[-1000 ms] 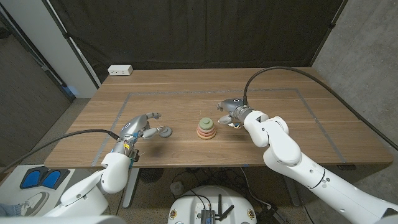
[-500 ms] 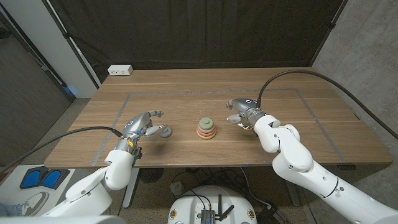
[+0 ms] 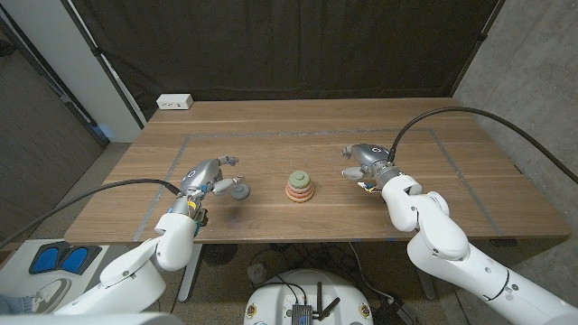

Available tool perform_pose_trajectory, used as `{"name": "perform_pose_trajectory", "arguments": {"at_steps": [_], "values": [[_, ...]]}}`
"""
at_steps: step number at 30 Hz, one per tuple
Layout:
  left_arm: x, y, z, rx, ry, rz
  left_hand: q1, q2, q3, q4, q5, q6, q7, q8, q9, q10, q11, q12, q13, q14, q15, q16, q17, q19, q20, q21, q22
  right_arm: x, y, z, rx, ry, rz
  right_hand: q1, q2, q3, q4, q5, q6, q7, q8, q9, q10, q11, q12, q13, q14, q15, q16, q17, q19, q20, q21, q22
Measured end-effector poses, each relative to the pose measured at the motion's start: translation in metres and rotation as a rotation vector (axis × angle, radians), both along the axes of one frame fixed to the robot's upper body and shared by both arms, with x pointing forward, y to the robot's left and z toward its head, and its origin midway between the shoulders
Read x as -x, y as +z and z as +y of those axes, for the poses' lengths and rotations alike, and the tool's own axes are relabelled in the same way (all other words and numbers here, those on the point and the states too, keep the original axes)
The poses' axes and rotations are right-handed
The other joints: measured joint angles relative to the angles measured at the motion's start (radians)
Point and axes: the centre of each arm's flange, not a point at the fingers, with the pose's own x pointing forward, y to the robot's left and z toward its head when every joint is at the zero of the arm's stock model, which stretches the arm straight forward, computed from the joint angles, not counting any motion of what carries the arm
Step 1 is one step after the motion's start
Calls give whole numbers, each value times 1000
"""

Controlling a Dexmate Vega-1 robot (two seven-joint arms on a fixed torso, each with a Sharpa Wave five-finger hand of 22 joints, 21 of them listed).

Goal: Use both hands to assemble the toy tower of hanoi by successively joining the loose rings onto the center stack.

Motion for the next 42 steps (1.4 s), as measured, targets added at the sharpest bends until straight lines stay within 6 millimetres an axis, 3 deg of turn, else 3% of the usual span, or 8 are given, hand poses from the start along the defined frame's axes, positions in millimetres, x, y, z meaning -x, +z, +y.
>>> {"name": "perform_pose_trajectory", "arguments": {"at_steps": [14, 20, 26, 32, 42], "values": [[-5, 5, -5, -16, -11, -1, 0, 0, 4, 4, 0, 0, 0, 0, 0, 0, 0, 0, -3, 0, 0, 0, 0, 0, 0, 0, 0, 1, -5, -13, -36, -22, -17, 5, 5, 0, 0, 0, 5, 5, 0, 5, 9, -2, 0, 5, 0, 0, 0, 0, 0, 0, 0, 0], [-5, 6, -6, -23, -6, -9, 0, 0, 4, 4, 0, 0, 0, 0, 0, 0, 0, 0, -3, 0, 0, 0, 0, 0, 0, 0, 0, 2, -7, -17, -44, -32, -22, 11, 11, 0, 0, 0, 37, -42, 12, 9, 9, -2, 0, 5, 2, 2, 0, 3, 0, 0, -1, 0], [-5, 7, -5, -35, 7, -14, 0, 0, 4, 4, 0, 0, 0, 0, 0, 0, 0, 0, -3, 0, 0, 0, 0, 0, 0, 0, 0, 4, -12, -25, -58, -49, -32, 11, 11, 0, 0, 0, 35, -47, 12, 9, 14, -7, 0, 5, 2, 2, 0, 3, 0, 0, -1, 0], [-6, 9, -5, -43, 14, -19, 0, 0, 4, 4, 0, 0, 0, 0, 0, 0, 0, 0, 0, 0, 0, 0, 0, 0, 0, 0, 0, 5, -16, -30, -67, -65, -46, 11, 11, 4, -4, 0, 24, -57, 12, 9, 26, -34, 0, 5, 2, 2, 0, 3, 0, 0, -1, 0], [-9, 13, -4, -54, 21, -22, 0, 0, 10, -1, 0, 0, 0, 0, 0, -7, 4, -1, -3, 0, 0, 0, 2, 0, 0, 0, 0, 6, -24, -41, -81, -100, -84, 11, 11, 4, -4, 0, 24, -57, 12, 12, 26, -34, -6, 2, 2, 2, -7, 2, -8, 0, -1, -2]]}}
